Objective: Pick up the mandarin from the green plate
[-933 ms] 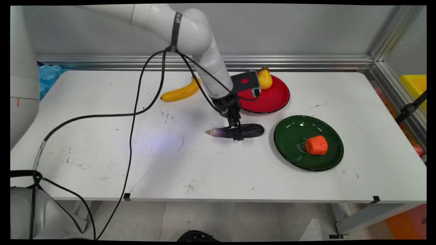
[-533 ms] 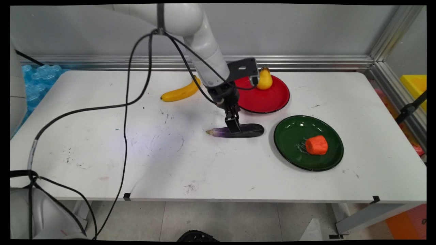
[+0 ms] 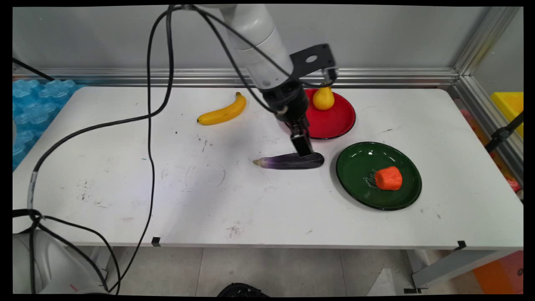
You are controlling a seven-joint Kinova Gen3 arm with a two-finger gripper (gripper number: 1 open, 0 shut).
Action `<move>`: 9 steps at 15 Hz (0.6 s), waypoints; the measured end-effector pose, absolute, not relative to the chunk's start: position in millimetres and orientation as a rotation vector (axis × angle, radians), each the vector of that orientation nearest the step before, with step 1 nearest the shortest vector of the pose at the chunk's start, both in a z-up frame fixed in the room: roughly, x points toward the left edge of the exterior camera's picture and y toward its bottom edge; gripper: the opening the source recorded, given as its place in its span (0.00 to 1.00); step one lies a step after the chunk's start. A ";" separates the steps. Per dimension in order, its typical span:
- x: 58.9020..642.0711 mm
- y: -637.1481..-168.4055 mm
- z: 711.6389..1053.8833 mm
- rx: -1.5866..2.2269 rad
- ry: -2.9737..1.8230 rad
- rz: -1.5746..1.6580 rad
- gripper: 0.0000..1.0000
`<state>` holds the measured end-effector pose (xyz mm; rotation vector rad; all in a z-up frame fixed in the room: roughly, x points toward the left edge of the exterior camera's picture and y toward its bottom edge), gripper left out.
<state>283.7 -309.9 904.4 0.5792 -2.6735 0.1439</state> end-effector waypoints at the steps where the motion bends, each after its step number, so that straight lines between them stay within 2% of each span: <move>1: 275.5 -308.5 909.9 0.593 -2.661 0.146 1.00; 5: 234.7 -311.6 919.6 0.623 -2.605 0.166 1.00; 9: 188.3 -328.7 909.6 0.638 -2.552 0.186 1.00</move>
